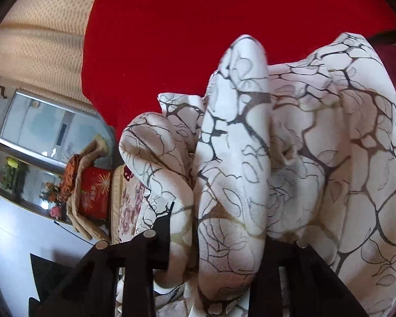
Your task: Fold large clothes
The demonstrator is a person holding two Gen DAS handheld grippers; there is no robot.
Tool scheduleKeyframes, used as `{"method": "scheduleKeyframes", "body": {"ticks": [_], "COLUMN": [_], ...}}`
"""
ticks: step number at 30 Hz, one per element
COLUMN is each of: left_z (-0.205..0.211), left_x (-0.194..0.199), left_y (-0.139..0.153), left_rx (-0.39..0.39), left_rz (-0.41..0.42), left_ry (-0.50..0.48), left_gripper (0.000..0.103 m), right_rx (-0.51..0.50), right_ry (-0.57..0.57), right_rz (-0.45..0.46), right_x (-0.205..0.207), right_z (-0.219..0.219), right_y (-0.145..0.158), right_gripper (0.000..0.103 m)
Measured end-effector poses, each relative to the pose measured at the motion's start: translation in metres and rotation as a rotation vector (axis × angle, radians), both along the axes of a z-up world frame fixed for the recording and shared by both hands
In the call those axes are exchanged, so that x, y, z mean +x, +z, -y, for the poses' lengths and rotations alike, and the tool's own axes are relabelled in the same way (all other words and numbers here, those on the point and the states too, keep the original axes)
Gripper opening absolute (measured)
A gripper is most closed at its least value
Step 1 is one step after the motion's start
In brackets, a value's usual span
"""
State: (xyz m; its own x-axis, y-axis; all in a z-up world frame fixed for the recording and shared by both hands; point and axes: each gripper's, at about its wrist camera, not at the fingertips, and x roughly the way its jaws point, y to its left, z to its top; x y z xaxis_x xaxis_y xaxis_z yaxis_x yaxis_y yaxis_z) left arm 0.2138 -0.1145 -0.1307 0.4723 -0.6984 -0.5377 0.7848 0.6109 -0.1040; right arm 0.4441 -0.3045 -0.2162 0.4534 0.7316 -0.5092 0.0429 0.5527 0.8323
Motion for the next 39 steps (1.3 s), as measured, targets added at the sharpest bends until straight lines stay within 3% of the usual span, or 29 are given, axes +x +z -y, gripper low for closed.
{"method": "scheduleKeyframes", "body": {"ticks": [2, 5, 7, 9, 10, 12, 14, 19, 21, 30, 33, 37, 39], "left_z": [-0.027, -0.072, -0.095, -0.110, -0.112, -0.101, -0.082, -0.040, -0.016, 0.069, 0.085, 0.085, 0.078], "left_x": [0.001, 0.028, 0.063, 0.104, 0.114, 0.134, 0.136, 0.117, 0.105, 0.082, 0.087, 0.090, 0.086], "left_y": [0.009, 0.013, -0.003, -0.038, -0.051, -0.079, -0.092, -0.075, -0.067, -0.053, -0.054, -0.050, -0.043], "left_rx": [-0.080, -0.206, -0.259, -0.341, -0.361, -0.326, -0.264, -0.202, -0.138, -0.075, -0.035, 0.011, 0.028], "left_rz": [-0.014, -0.085, -0.223, -0.452, -0.521, -0.641, -0.666, -0.535, -0.464, -0.315, -0.303, -0.290, -0.286], "left_ry": [-0.005, 0.098, 0.216, 0.297, 0.316, 0.358, 0.347, 0.297, 0.298, 0.257, 0.282, 0.308, 0.283], "left_gripper": [0.078, 0.085, 0.085, 0.084, 0.082, 0.055, 0.050, 0.042, 0.042, 0.042, 0.043, 0.044, 0.045], "right_rx": [-0.021, -0.030, -0.026, -0.030, -0.035, -0.058, -0.074, -0.044, -0.026, -0.114, -0.190, -0.195, -0.176], "right_ry": [-0.006, -0.014, -0.020, -0.025, -0.028, -0.032, -0.042, -0.117, -0.130, -0.285, -0.328, -0.235, -0.209], "right_rz": [0.017, 0.035, 0.040, 0.047, 0.053, 0.078, 0.107, 0.218, 0.272, 0.367, 0.318, 0.140, 0.095], "right_x": [-0.002, -0.014, -0.017, -0.019, -0.020, -0.026, -0.029, -0.045, -0.051, -0.089, -0.083, -0.051, -0.044], "right_z": [-0.002, -0.002, -0.004, -0.004, -0.004, -0.006, -0.008, 0.003, 0.005, 0.064, 0.093, 0.099, 0.094], "right_y": [-0.002, -0.005, -0.006, -0.006, -0.005, -0.001, 0.008, 0.039, 0.050, 0.080, 0.060, -0.003, -0.023], "right_gripper": [0.029, 0.028, 0.028, 0.028, 0.028, 0.026, 0.023, 0.018, 0.017, 0.014, 0.013, 0.013, 0.013]}}
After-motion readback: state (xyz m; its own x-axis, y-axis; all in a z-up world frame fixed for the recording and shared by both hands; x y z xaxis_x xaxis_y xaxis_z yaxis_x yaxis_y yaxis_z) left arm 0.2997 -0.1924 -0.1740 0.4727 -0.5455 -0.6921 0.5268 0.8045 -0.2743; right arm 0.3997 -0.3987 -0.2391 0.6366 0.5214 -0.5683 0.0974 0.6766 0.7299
